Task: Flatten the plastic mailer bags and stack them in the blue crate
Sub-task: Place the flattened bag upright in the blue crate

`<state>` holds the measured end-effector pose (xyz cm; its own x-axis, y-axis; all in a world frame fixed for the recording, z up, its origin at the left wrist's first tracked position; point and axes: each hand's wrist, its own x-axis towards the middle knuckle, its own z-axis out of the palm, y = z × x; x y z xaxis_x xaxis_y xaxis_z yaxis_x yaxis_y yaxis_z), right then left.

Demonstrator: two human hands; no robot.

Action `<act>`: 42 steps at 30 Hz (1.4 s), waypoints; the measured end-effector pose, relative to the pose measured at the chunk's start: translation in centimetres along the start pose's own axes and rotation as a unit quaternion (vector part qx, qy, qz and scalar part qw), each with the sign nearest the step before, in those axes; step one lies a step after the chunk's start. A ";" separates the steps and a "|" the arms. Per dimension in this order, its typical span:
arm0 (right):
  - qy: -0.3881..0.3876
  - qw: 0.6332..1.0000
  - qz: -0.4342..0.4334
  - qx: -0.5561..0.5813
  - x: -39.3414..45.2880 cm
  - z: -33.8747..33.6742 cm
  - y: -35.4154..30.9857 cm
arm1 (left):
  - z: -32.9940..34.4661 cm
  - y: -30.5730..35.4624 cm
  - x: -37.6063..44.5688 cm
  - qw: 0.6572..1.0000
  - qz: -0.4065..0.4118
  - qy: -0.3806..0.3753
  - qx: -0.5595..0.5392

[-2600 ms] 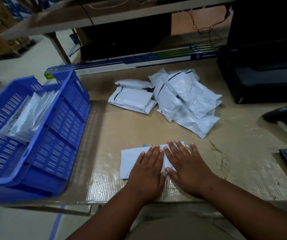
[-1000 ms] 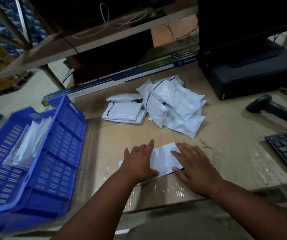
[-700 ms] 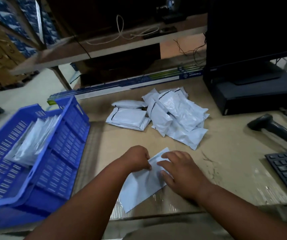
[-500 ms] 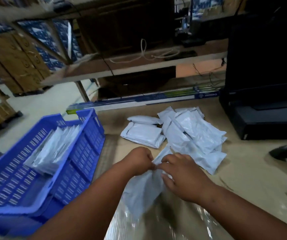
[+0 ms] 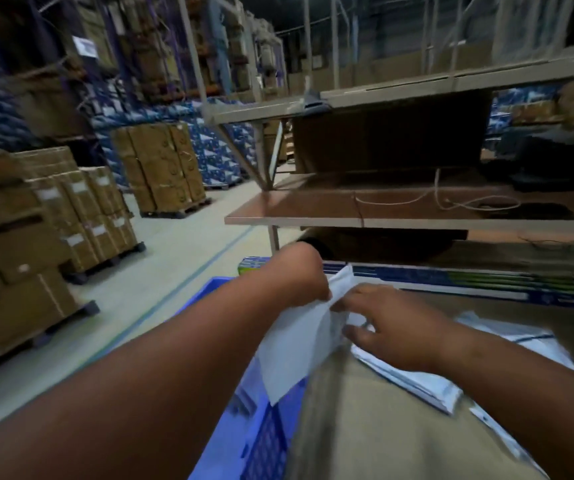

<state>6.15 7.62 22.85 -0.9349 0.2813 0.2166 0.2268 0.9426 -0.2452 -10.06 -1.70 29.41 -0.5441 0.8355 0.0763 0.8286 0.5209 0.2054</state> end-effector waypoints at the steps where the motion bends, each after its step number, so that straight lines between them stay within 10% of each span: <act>1: -0.007 1.000 -0.002 -0.004 1.4 0.8 -0.9 | 0.0 -1.6 0.5 1.000 -0.005 0.002 0.001; 16: -0.099 0.991 0.038 -0.080 15.5 13.3 -6.5 | 9.7 -21.4 7.9 0.993 -0.098 0.024 -0.066; 35: -0.089 0.995 0.049 0.013 14.3 18.8 -4.1 | 20.4 -21.8 10.1 0.998 -0.063 -0.020 -0.014; 38: -0.085 0.995 0.050 0.005 14.4 18.9 -4.3 | 21.2 -21.7 9.8 0.995 0.019 0.020 0.098; 42: -0.072 0.996 0.045 -0.010 14.1 19.4 -3.6 | 23.4 -20.7 9.7 0.907 0.265 -0.037 0.327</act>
<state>-13.16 4.71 8.43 -0.9397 0.3375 0.0555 0.3159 0.9185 -0.2378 -29.38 -0.29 3.09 -0.0565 0.9956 -0.0747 0.8854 0.0154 -0.4646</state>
